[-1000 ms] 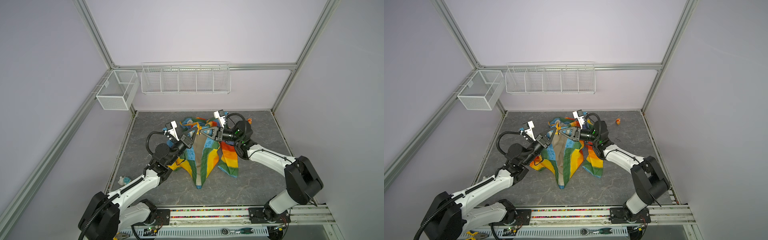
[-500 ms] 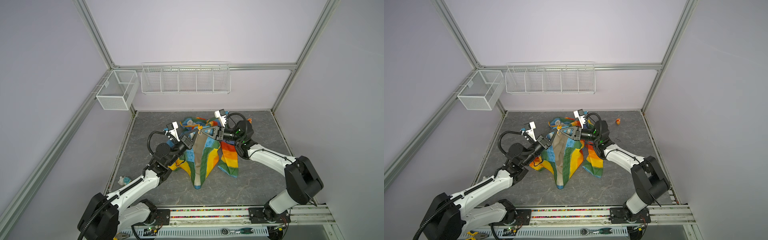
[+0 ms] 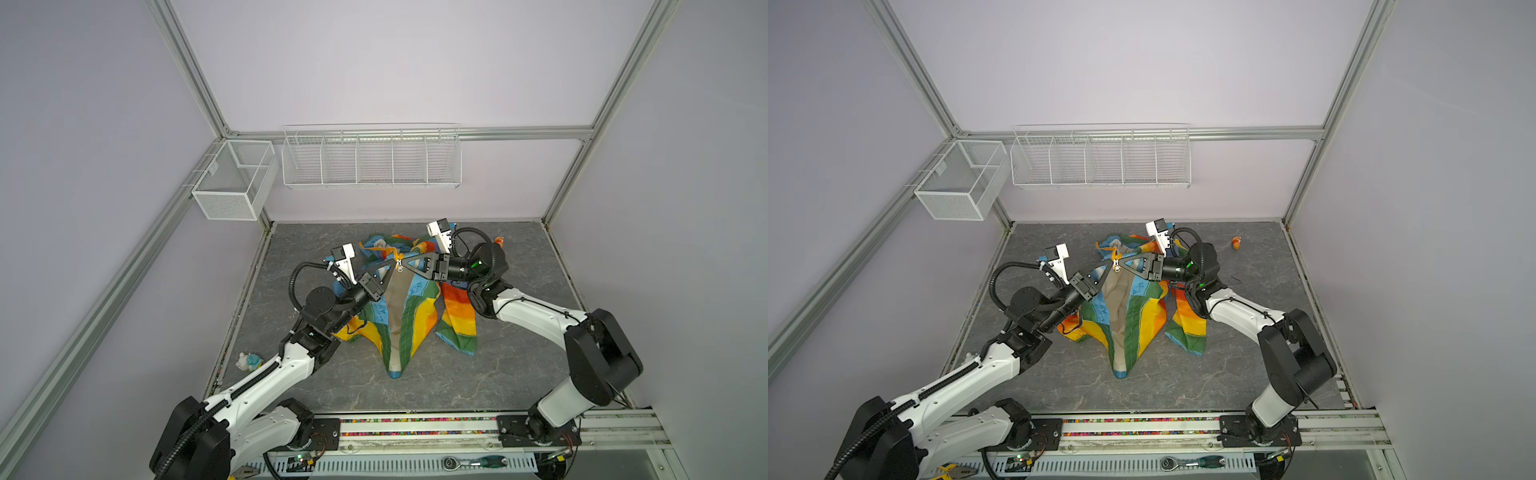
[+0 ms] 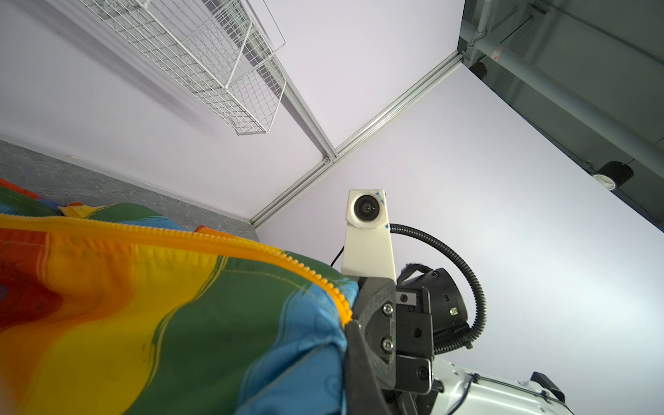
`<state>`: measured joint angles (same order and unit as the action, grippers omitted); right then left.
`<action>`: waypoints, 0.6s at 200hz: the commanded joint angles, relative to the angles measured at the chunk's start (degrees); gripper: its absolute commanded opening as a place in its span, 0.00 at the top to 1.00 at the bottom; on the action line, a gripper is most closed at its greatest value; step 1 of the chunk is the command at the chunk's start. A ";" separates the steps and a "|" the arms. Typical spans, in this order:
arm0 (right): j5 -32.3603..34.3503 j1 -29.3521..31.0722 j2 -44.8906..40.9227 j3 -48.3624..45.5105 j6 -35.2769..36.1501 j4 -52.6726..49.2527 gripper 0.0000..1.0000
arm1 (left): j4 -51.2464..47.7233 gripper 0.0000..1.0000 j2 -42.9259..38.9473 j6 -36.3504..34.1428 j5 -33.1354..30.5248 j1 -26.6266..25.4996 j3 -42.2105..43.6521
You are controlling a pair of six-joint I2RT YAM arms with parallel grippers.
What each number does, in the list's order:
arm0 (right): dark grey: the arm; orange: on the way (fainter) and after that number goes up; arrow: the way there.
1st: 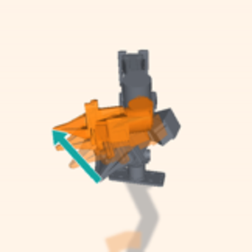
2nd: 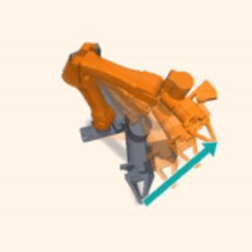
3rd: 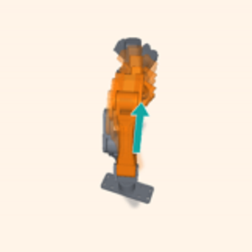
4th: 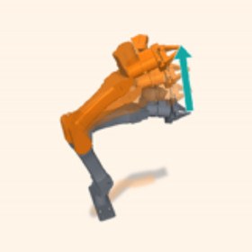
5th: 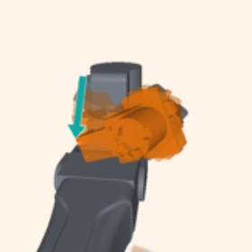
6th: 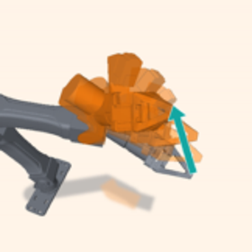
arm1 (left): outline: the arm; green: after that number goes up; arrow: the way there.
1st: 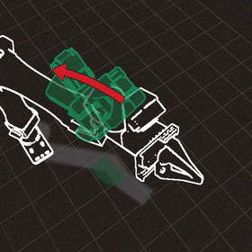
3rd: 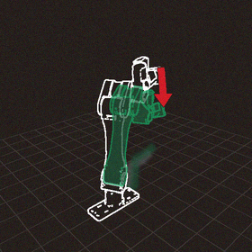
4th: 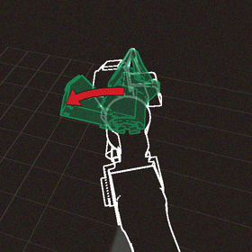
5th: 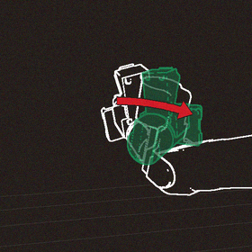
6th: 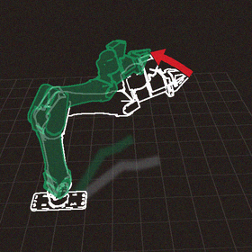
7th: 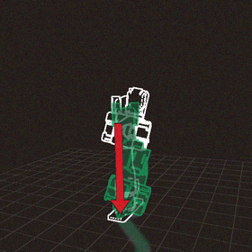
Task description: Zip up the jacket
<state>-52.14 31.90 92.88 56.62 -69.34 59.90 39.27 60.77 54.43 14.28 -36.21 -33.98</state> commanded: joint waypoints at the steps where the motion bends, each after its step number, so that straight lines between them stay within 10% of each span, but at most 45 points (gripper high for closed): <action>1: 4.84 -2.64 0.02 -0.39 -3.83 8.48 0.93 | -3.00 1.00 -2.15 0.13 1.77 1.42 -0.79; 120: 13.63 -1.45 -4.93 0.42 10.57 -18.05 0.93 | -3.37 1.00 4.28 3.70 7.49 1.83 -2.85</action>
<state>-47.00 31.90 90.11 56.12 -62.37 45.21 36.14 64.10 56.60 18.11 -34.44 -35.29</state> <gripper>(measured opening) 0.065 0.047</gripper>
